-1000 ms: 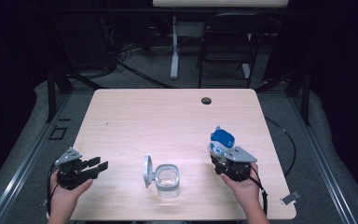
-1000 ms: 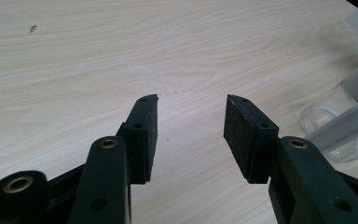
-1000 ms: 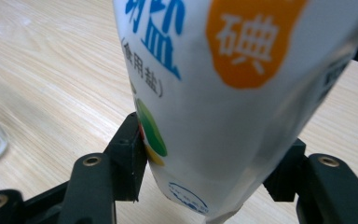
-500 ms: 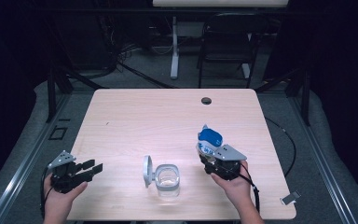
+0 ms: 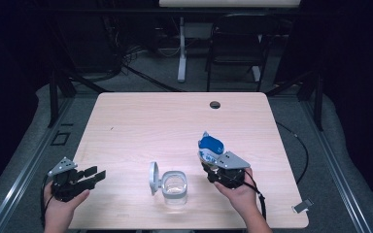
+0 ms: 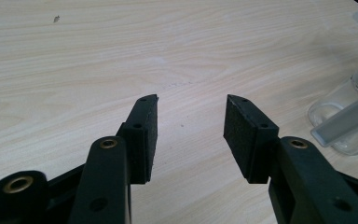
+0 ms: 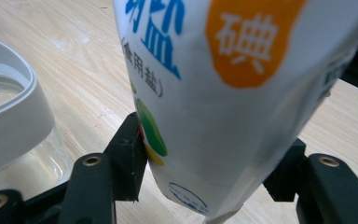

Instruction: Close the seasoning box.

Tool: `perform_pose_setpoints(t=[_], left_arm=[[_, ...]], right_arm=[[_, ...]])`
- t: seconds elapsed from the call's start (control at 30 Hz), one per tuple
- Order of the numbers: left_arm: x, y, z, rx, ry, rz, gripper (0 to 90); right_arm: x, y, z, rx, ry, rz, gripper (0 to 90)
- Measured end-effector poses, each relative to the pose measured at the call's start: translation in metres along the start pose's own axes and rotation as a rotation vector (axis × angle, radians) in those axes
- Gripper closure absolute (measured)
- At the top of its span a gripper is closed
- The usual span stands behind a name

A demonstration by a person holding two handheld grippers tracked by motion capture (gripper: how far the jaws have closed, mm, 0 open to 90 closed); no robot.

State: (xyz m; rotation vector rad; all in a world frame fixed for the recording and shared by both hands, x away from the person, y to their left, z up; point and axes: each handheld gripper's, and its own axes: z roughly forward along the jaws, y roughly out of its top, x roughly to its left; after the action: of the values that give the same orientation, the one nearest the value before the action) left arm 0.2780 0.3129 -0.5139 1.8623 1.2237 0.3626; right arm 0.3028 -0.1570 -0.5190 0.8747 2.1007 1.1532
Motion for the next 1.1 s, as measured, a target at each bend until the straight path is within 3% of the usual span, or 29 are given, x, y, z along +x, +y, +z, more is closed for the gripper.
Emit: perform_pose_setpoints(t=[0.47, 0.57, 0.9, 1.1], left_arm=[[-0.002, 0.0, -0.002, 0.001, -0.002, 0.006, 55.2], [-0.002, 0.0, -0.003, -0.004, 0.0, 0.005, 55.2], [0.0, -0.001, -0.005, -0.007, 0.007, 0.001, 55.2], [0.0, -0.001, -0.005, -0.002, 0.009, 0.003, 55.2]], right_arm=[[0.01, 0.014, 0.006, 0.003, 0.019, -0.021, 41.7], [0.014, 0.021, 0.004, 0.008, 0.019, -0.073, 41.7], [0.025, 0.025, -0.004, -0.015, 0.016, -0.164, 41.7], [0.03, 0.023, -0.006, -0.021, 0.012, -0.189, 41.7]])
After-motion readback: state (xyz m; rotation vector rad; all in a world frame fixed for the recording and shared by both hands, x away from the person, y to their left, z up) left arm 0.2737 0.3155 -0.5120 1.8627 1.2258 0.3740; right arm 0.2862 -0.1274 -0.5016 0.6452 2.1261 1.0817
